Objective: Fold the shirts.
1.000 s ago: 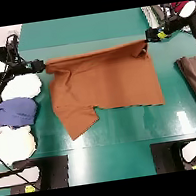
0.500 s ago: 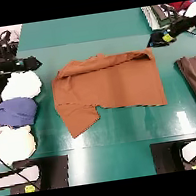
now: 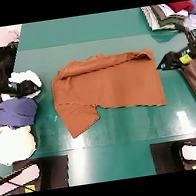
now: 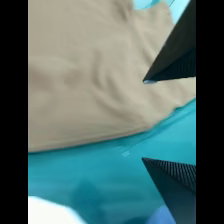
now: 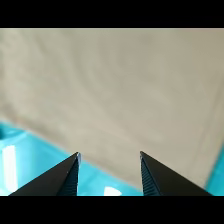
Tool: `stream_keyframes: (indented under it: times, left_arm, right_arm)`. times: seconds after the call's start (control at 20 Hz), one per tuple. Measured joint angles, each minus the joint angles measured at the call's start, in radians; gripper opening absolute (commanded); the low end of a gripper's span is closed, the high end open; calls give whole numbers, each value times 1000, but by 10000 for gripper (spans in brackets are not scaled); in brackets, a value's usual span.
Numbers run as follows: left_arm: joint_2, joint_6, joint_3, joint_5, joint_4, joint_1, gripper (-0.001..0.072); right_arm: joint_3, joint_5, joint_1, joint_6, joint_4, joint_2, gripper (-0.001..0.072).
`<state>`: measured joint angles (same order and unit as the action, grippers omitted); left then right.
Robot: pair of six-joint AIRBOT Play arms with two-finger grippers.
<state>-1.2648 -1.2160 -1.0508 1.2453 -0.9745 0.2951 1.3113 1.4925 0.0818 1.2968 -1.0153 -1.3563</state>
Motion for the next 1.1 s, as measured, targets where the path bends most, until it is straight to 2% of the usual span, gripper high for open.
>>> stream_keyframes:
  times: [0.25, 0.55, 0.6, 0.65, 0.75, 0.95, 1.1]
  left_arm:
    - [12, 4, 202, -104, 42, -39, 567]
    - [-3, 18, 293, -257, 85, -151, 564]
    - [-9, 9, 297, -274, 94, -159, 464]
    - [-14, 4, 299, -295, 95, -166, 292]
    - [-20, -5, 298, -321, 85, -173, 27]
    - [-22, -9, 258, -322, 106, -178, 22]
    - [-10, 1, 216, -291, 113, -181, 23]
  right_arm:
    - [-214, -46, 55, -13, 38, 167, 438]
    - [-278, -58, 69, -17, 52, 264, 438]
    - [-282, -59, 71, -17, 51, 274, 438]
    - [-284, -60, 71, -17, 52, 283, 438]
    - [-286, -60, 71, -17, 42, 296, 438]
    - [-320, -51, 90, -14, -26, 306, 438]
    - [-403, -53, 175, -9, -58, 305, 438]
